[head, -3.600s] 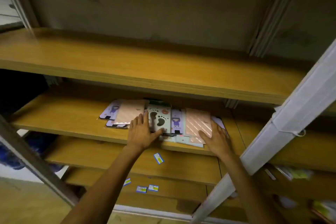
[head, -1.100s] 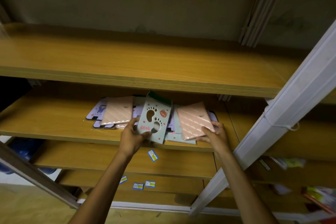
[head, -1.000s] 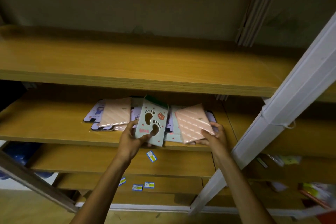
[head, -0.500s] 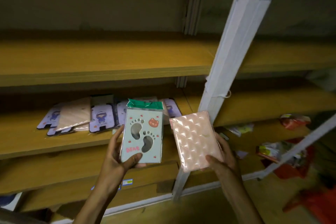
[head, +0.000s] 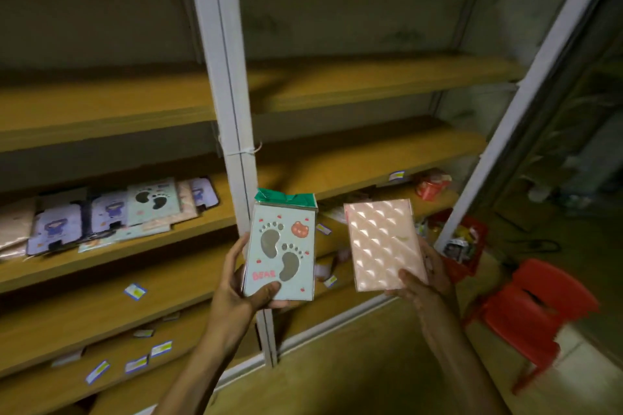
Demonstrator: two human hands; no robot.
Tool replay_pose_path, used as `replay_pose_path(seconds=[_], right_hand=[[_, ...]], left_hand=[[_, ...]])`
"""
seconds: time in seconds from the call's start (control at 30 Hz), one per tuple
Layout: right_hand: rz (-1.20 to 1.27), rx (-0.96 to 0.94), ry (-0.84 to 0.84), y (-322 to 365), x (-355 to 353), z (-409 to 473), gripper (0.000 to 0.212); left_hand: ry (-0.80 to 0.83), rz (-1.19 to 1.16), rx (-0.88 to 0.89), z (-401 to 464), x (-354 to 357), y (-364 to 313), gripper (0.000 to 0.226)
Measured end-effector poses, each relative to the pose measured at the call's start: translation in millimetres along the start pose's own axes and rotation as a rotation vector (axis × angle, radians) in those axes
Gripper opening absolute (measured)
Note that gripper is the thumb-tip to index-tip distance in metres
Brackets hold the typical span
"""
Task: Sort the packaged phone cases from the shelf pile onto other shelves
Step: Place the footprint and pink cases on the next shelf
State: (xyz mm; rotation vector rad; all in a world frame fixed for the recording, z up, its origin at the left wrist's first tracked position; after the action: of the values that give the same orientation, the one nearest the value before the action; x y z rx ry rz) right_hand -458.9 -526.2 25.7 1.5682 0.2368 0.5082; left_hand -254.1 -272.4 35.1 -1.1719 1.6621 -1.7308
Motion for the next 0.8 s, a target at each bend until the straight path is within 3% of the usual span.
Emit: replay_pose_path(seconds=[0.33, 0.63, 0.8], right_hand=[[0.028, 0.032, 0.006, 2, -38, 111, 0.060], [-0.040, 0.089, 0.153, -19, 4, 274, 0.061], [-0.026, 0.150, 0.222, -37, 37, 344, 0.063]], left_hand=[[0.028, 0.018, 0.124, 90, 106, 14, 0.080], [-0.140, 0.078, 0.119, 227, 130, 23, 0.083], [-0.301, 0.019, 0.002, 283, 111, 41, 0.087]])
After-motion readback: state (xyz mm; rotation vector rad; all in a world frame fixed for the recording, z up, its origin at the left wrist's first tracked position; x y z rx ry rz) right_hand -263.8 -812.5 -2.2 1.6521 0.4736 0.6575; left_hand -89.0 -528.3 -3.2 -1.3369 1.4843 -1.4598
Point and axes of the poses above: each hand's wrist, its own z-axis towards the middle knuckle, its own x-axis out of the palm, y = z × x, the point moved 10 cm from there along z, towards the middle knuckle, and after that the axes turned 6 degrees about -y, right-handed, at the moved point
